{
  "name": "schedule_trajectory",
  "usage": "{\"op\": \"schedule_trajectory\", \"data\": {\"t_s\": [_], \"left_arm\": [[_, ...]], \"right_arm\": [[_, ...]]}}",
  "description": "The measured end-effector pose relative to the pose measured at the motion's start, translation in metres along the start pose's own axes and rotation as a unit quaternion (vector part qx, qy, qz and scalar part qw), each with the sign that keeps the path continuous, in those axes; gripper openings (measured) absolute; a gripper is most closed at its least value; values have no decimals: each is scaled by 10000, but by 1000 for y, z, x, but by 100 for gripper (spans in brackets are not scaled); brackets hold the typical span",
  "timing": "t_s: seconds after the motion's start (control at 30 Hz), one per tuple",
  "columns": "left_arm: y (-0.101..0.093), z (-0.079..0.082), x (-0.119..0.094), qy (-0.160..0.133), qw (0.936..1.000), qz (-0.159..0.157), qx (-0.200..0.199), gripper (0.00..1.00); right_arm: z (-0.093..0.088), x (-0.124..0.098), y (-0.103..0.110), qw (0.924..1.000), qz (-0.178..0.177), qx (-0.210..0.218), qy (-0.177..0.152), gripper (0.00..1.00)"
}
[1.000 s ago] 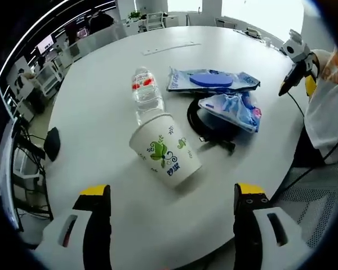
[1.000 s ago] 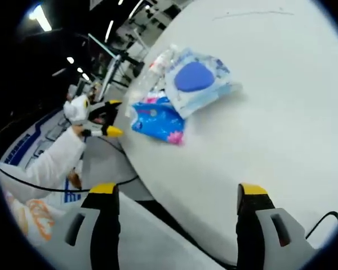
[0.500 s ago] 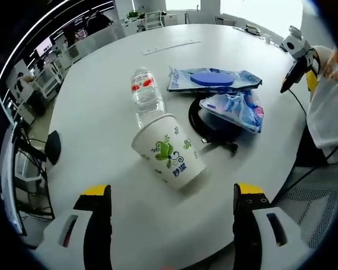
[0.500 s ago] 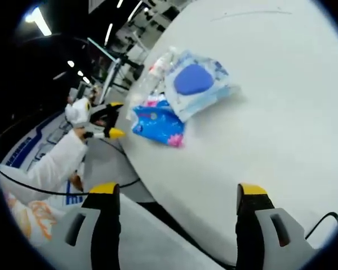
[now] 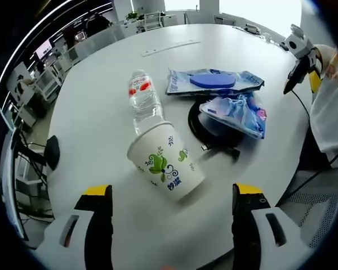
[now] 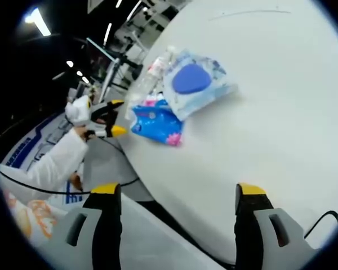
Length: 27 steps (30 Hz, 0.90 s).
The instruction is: Arrange the tabletop items into an orderly group along one side of the table until the central work area is clear of visible clutter.
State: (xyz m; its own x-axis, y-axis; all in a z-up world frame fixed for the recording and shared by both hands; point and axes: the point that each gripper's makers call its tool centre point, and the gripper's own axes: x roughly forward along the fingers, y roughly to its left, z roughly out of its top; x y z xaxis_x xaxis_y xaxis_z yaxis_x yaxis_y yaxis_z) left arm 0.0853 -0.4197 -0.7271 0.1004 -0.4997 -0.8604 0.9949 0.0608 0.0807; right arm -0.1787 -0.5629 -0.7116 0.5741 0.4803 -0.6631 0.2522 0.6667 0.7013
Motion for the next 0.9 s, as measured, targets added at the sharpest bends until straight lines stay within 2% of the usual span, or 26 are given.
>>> {"op": "schedule_trajectory", "data": {"t_s": [0.37,0.57,0.9], "left_arm": [[4,4,2,-8,10000,56,72,89],[7,9,11,-15,9998,75,200,88],[11,18,18,-78,9996,172,203,86]], "right_arm": [[-2,-2,-3,10000,-9,37,-16,82],[-3,-1,-5,10000,-27,63,-2,81],[-6,1,-2,9999,-50,-107,17,81]]}}
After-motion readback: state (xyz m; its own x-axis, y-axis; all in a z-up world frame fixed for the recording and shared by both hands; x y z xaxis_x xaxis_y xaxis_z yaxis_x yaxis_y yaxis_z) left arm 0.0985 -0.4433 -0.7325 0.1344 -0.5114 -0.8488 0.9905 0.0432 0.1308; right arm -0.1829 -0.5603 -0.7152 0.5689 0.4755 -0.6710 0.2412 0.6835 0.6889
